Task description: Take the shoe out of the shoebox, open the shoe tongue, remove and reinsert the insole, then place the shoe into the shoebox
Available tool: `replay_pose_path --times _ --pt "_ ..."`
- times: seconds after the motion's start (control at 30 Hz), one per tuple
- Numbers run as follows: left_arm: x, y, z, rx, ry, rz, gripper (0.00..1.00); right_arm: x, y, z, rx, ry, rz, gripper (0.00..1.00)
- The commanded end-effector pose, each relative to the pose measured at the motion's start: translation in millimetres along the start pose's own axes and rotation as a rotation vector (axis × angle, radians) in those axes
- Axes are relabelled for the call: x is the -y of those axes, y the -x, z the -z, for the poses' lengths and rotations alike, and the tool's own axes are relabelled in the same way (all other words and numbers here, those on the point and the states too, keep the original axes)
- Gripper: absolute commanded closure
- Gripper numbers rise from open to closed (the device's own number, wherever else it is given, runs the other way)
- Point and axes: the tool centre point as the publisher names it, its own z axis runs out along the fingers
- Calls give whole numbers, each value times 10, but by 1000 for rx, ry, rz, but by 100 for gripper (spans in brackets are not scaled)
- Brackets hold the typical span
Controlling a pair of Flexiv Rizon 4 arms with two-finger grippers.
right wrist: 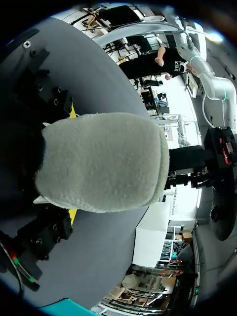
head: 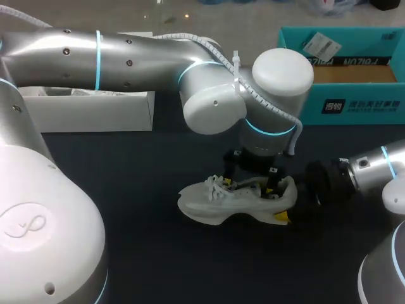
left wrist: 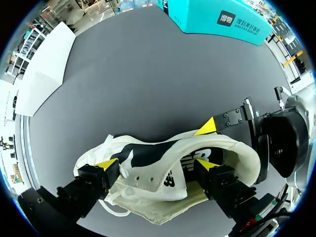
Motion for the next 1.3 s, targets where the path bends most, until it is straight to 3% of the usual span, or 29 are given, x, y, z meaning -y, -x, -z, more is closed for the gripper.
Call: replay_pose_path --times 0.03,0.17,0.27,0.33,0.4,0.47,0.63,0.7,0.77,1.3 --pt "-21 45 22 45 -9 31 0 9 9 -42 3 -3 0 100" --pt "-74 197 105 85 -14 80 0 9 9 -42 3 -3 0 100" --pt "-114 304 176 96 -19 123 25 9 9 -42 3 -3 0 100" --pt "-139 354 225 98 -15 141 36 9 9 -42 3 -3 0 100" --pt "-159 379 274 97 -14 150 37 9 9 -42 3 -3 0 100" --pt "-173 391 314 94 -14 159 47 9 9 -42 3 -3 0 100" --pt "-172 393 356 47 -12 195 60 9 9 -42 3 -3 0 100" --pt "-172 374 372 -1 -3 218 90 9 9 -42 3 -3 0 100" --pt "-178 362 384 -40 7 224 100 9 9 -42 3 -3 0 100" --pt "-221 624 711 -397 16 351 100 9 9 -42 3 -3 0 100"
